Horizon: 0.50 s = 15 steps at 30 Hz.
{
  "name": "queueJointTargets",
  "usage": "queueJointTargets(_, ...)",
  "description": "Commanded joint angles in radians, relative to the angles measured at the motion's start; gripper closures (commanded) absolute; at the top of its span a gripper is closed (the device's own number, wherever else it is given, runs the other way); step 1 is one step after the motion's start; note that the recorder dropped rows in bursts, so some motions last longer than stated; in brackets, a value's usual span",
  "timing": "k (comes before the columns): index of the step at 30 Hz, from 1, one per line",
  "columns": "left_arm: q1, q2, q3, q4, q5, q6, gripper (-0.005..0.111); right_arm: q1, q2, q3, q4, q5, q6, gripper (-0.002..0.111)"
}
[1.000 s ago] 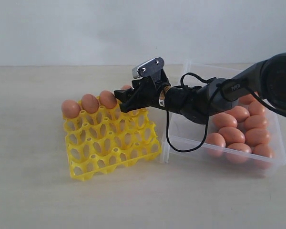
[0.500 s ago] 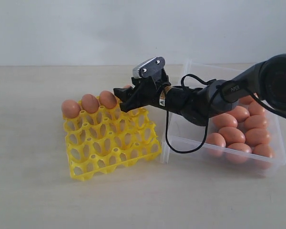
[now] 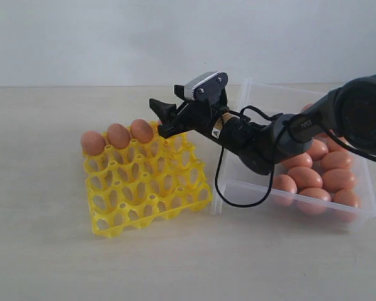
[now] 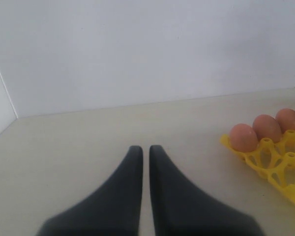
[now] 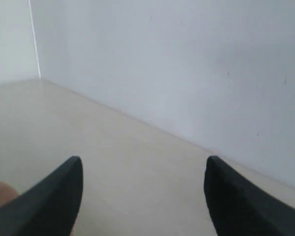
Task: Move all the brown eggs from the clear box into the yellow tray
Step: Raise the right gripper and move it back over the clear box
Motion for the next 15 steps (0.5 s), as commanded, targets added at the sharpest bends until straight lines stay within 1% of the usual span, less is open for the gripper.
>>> queueJointTargets(1, -0.005, -0.001, 0.004, 0.000, -0.003, -0.005, 0.103, -0.010, 0.002, 0.007, 0.048, -0.165, -0.043, 0.045)
queueJointTargets(5, -0.005, -0.001, 0.004, 0.000, -0.003, -0.005, 0.103, -0.010, -0.045, 0.032, 0.064, -0.165, -0.085, 0.045)
queueJointTargets(15, -0.005, -0.001, 0.004, 0.000, -0.003, -0.005, 0.103, -0.010, -0.252, 0.237, 0.174, -0.165, -0.405, 0.045)
